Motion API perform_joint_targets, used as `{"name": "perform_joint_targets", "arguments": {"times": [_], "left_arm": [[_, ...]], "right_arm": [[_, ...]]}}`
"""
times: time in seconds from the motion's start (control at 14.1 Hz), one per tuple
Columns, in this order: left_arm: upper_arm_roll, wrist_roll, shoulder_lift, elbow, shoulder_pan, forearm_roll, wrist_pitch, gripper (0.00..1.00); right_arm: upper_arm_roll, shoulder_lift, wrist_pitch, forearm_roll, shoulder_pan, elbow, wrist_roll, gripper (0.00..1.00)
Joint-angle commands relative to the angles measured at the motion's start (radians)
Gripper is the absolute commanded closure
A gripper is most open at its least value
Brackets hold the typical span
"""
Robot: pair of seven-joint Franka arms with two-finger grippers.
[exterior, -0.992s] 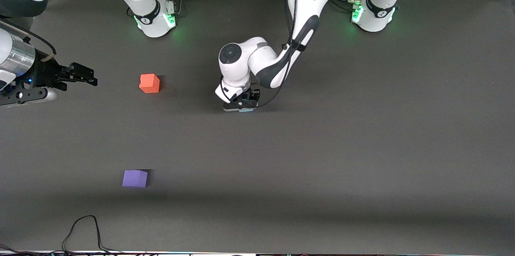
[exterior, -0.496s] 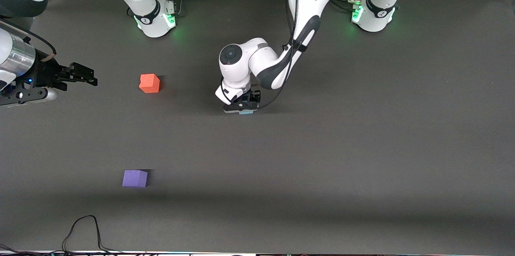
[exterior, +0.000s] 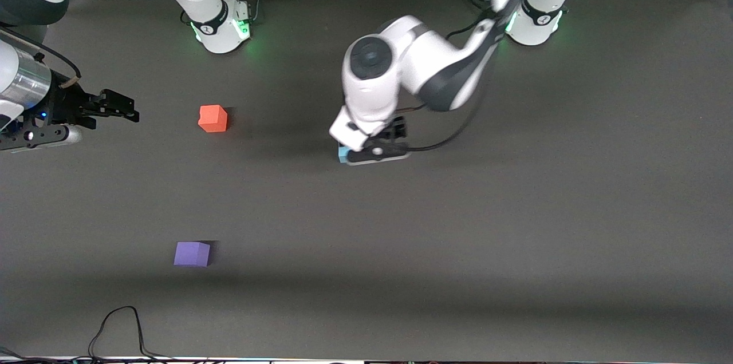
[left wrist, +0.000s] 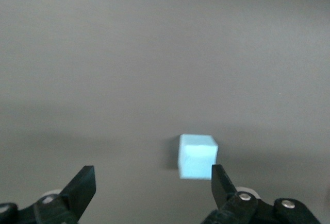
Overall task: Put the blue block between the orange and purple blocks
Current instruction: 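Withdraw the left gripper while the right gripper reaches the blue cube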
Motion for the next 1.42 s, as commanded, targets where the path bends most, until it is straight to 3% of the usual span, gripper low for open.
{"name": "perform_joint_targets", "arguments": {"times": [0.0, 0.28, 0.42, 0.71, 0.92, 1.35], "left_arm": [[-0.015, 0.115, -0.158, -0.112, 0.142, -0.051, -0.095, 0.00], [-0.008, 0.336, -0.405, -0.371, 0.343, -0.047, -0.112, 0.00], [-0.005, 0.463, -0.482, -0.438, 0.444, -0.036, -0.141, 0.00], [-0.005, 0.715, -0.520, -0.440, 0.622, -0.004, -0.215, 0.00], [-0.005, 0.836, -0.537, -0.440, 0.711, 0.011, -0.218, 0.00], [-0.005, 0.855, -0.556, -0.426, 0.742, 0.025, -0.204, 0.00]], "right_arm": [[0.011, -0.002, -0.003, 0.006, 0.010, 0.005, 0.046, 0.00], [0.011, 0.007, 0.017, 0.047, 0.177, 0.008, 0.289, 0.00], [0.011, 0.020, 0.049, 0.047, 0.278, 0.007, 0.394, 0.00], [0.011, 0.121, 0.073, 0.104, 0.464, 0.071, 0.534, 0.00], [0.011, 0.222, 0.096, 0.099, 0.579, 0.137, 0.638, 0.00], [0.010, 0.383, 0.262, 0.092, 0.694, 0.114, 0.732, 0.00]]}}
